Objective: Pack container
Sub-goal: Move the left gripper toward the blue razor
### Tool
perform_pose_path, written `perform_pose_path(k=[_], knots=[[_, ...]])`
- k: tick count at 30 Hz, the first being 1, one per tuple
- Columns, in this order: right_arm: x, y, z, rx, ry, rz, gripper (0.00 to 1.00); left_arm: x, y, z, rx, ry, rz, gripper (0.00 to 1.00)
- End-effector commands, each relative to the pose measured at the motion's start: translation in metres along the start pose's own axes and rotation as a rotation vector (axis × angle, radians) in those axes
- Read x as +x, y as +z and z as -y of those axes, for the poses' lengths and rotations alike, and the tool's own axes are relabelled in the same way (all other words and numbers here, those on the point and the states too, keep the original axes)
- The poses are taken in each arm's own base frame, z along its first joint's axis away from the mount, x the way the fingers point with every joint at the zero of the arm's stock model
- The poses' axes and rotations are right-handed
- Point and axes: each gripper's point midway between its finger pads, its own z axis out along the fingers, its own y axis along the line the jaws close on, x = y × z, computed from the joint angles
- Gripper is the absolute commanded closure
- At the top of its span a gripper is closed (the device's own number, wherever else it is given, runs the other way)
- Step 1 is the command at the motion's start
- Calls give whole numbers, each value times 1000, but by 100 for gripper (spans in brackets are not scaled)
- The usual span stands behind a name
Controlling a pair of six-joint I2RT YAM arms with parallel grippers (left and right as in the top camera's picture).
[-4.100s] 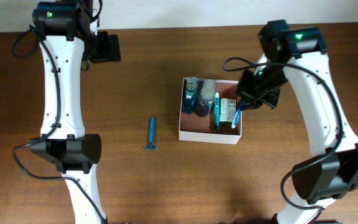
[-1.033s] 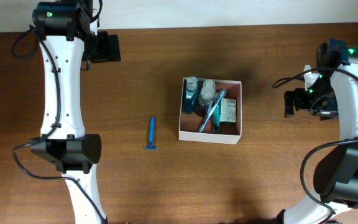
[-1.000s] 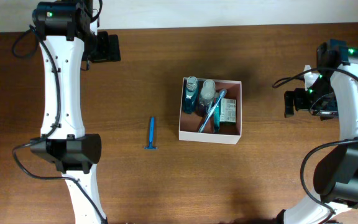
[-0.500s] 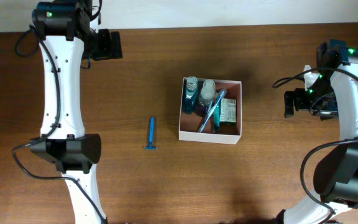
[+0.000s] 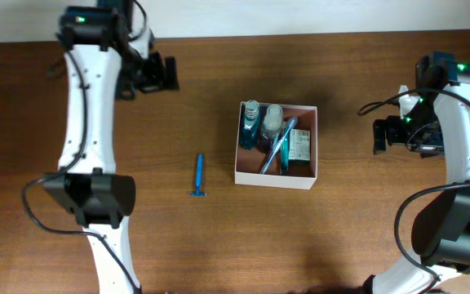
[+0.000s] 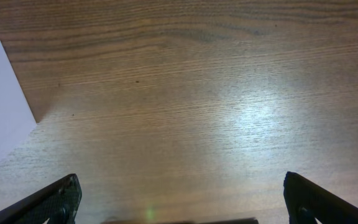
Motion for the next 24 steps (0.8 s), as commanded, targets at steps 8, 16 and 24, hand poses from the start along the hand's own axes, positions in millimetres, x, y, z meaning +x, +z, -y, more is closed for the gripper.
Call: perform_pose_path(k=[8, 16, 24], knots=[[2, -7, 3, 19, -10, 20, 1, 50, 38, -3, -130, -32, -197, 1], [2, -7, 3, 19, -10, 20, 1, 78, -25, 13, -172, 63, -17, 1], [2, -7, 3, 19, -10, 20, 1, 83, -7, 21, -116, 30, -2, 1]])
